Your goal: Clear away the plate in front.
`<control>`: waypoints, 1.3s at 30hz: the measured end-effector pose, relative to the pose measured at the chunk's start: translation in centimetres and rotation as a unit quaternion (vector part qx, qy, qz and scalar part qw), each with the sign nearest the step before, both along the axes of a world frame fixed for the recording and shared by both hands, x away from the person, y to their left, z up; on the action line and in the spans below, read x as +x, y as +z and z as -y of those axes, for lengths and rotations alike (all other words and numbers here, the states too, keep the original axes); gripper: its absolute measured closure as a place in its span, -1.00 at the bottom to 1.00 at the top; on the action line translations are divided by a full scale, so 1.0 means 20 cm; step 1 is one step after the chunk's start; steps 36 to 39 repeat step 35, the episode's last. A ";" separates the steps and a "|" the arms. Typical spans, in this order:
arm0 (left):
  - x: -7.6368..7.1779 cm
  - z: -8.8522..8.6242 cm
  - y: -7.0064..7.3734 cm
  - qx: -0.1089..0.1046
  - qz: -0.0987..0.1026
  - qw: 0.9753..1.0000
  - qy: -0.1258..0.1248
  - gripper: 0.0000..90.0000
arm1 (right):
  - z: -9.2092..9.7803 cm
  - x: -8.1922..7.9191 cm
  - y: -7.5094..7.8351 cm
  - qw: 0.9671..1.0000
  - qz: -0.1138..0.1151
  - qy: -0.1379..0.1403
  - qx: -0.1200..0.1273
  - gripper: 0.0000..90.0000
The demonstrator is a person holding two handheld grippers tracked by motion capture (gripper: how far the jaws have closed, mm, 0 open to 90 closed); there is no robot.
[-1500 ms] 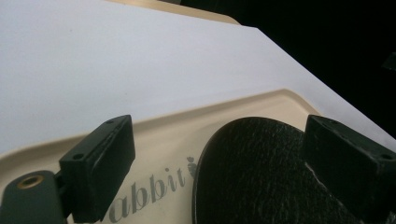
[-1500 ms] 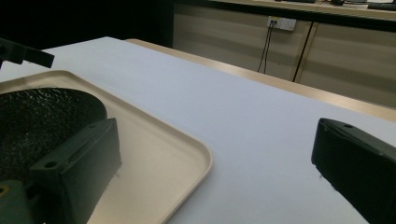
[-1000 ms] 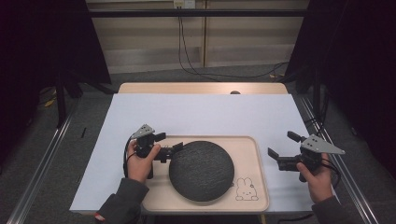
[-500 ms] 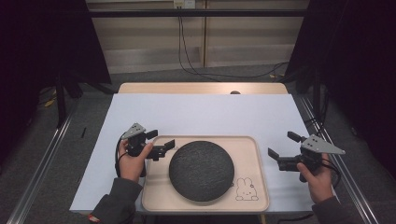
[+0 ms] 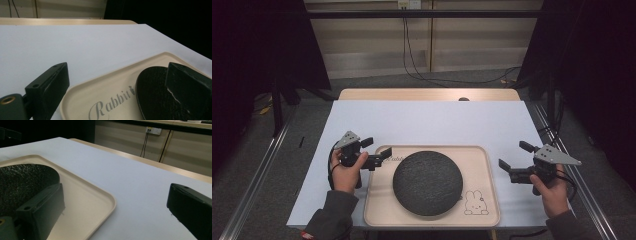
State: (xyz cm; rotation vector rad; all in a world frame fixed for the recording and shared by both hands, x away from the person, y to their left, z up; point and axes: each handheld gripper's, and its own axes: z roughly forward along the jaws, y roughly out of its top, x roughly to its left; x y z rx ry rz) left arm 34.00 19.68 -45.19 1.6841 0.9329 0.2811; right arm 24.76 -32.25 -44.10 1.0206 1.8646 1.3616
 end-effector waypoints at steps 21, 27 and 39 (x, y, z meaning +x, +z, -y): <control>0.00 -0.14 0.00 0.006 0.015 1.000 0.022 -0.89 | 0.00 0.00 0.00 1.000 -0.003 0.003 -0.002 -0.98; 0.00 -0.17 0.00 0.012 0.021 0.999 0.030 -0.89 | 0.00 0.00 -0.01 1.000 -0.005 0.004 -0.003 -0.98; 0.00 -0.19 -0.01 0.015 0.021 0.999 0.038 -0.88 | -0.01 0.02 -0.02 1.000 -0.012 0.004 -0.005 -0.99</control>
